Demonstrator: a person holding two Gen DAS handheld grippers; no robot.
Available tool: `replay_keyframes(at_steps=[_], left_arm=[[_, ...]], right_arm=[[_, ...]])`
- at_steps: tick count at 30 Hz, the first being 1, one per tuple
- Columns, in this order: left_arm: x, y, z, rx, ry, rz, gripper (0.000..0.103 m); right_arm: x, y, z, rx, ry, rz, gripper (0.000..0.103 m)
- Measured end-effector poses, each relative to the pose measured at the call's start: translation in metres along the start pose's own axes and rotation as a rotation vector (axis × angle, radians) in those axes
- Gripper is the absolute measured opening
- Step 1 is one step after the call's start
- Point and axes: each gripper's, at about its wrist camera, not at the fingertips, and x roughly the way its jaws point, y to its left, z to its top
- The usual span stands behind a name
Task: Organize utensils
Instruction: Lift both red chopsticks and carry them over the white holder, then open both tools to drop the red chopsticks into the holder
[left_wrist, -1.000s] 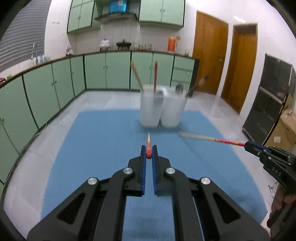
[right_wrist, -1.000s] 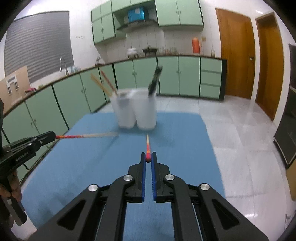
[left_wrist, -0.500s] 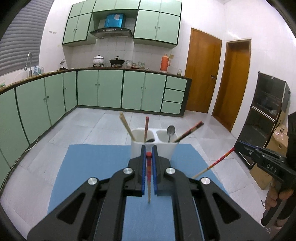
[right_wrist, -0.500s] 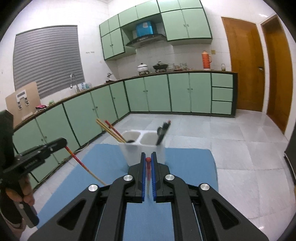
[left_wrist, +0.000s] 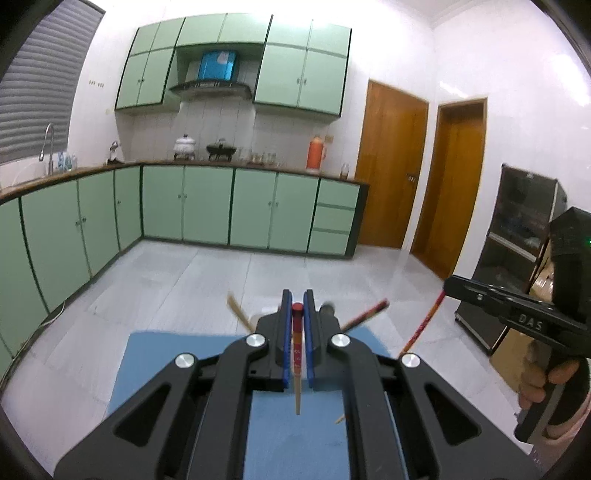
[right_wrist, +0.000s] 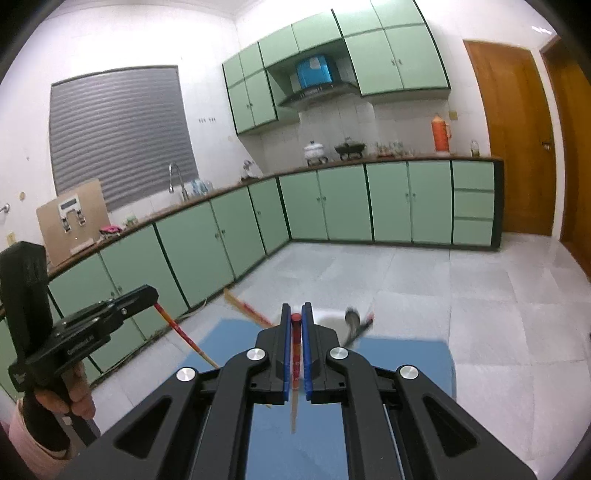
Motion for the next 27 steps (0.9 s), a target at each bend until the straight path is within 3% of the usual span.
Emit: replay_keyframes(at_steps=[8, 13, 17, 27], left_arm=[[0.003, -0.025, 0.059, 0.044, -0.147, -0.021, 0.005], [0.028, -0.034, 0.077, 0.087, -0.183, 0.011, 0.005], [0.060, -0.036, 0.078, 0.104, -0.170, 0.035, 0.005], [0.135, -0.013, 0.045, 0.068, -0.025, 0.040, 0.005]], right_arm=[[-0.001, 0.013, 0.069, -0.076, -0.115, -0.027, 0.005], [0.021, 0.010, 0.092, -0.088, -0.138, -0.066, 0.005], [0.052, 0.003, 0.093, -0.085, -0.123, -0.090, 0.005], [0.118, -0.019, 0.051, -0.058, -0.012, -0.104, 0.005]])
